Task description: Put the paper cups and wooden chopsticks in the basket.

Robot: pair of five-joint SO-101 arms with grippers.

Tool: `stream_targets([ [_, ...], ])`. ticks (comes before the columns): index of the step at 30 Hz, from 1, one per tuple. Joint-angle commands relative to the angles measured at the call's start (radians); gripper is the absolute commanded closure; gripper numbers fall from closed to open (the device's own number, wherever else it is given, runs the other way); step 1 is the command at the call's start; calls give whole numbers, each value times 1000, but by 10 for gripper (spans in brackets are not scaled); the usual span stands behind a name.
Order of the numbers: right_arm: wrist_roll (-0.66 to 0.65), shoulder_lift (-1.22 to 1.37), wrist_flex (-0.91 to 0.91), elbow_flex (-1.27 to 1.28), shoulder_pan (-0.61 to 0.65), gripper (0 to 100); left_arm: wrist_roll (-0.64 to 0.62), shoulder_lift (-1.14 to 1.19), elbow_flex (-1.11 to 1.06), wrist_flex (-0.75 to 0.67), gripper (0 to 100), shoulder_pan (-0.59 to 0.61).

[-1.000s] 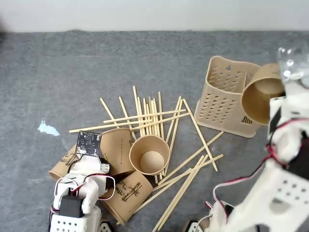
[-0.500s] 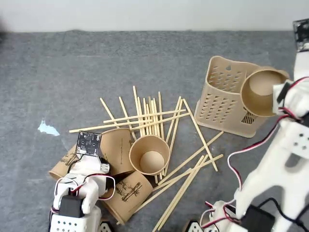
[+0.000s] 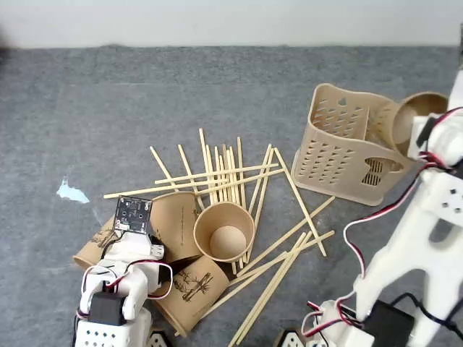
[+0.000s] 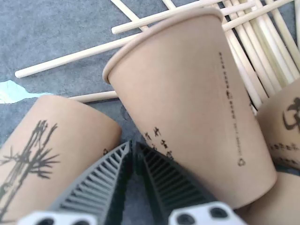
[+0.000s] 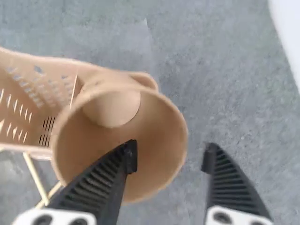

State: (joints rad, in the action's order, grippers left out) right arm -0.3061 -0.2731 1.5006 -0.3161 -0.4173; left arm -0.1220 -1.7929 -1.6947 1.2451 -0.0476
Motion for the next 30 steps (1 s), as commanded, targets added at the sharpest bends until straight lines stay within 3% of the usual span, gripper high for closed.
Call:
stream_targets([
  [1, 14, 1, -68, -52, -2, 732, -9, -9, 12, 2, 987, -3],
  [6, 15, 2, -140, -46, 1, 733, -9, -9, 12, 2, 987, -3],
  [16, 11, 65, -188, -46, 124, 758, -9, -9, 12, 2, 987, -3],
  [26, 11, 165, -403, -51, 124, 773, -9, -9, 12, 2, 987, -3],
  [30, 11, 160, -407, -51, 124, 774, -9, -9, 12, 2, 987, -3],
])
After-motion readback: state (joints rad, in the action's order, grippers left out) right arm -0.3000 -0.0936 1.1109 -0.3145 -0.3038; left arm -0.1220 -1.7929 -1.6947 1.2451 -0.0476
